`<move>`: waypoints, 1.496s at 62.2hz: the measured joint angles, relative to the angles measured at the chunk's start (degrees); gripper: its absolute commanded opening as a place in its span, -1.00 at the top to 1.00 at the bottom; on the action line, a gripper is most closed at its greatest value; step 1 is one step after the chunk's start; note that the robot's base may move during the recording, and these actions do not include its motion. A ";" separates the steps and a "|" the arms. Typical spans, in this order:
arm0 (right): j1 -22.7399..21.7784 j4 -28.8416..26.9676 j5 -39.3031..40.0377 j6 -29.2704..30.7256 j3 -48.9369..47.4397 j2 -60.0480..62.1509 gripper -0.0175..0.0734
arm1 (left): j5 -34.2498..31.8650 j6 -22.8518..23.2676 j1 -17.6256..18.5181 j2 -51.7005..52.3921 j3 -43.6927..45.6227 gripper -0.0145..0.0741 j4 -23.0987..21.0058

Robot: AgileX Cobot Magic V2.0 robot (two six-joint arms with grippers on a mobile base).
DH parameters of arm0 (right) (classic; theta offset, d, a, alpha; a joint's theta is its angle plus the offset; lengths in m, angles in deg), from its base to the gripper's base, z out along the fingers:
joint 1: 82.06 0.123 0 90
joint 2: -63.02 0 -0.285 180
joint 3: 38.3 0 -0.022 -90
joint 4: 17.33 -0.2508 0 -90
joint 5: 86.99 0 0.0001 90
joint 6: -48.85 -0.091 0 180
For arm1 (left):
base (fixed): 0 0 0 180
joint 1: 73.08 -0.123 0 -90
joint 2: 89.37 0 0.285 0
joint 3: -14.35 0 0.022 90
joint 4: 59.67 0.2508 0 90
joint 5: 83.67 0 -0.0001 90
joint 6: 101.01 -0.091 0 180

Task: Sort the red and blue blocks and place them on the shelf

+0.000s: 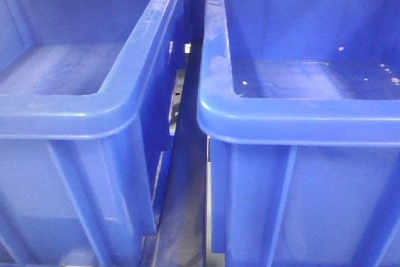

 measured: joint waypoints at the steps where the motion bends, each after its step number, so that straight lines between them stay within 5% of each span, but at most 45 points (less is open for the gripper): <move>1: 0.00 0.00 0.00 0.00 0.00 0.00 0.50 | 0.00 0.00 0.00 0.00 0.00 0.39 0.00; 16: 0.00 0.00 0.00 0.00 0.00 0.00 0.50 | -4.63 0.00 -1.25 0.61 -3.65 0.39 1.21; 27: 0.00 0.00 0.00 0.00 0.00 0.00 0.50 | -13.62 0.00 -3.40 4.59 -16.04 0.39 0.46; 46: 0.00 0.00 0.00 0.00 0.00 0.00 0.50 | -14.84 0.00 -3.66 15.30 -32.49 0.39 0.00; 93: 0.00 0.00 0.00 0.00 0.00 0.00 0.50 | -15.38 0.00 -3.66 15.32 -32.51 0.39 0.00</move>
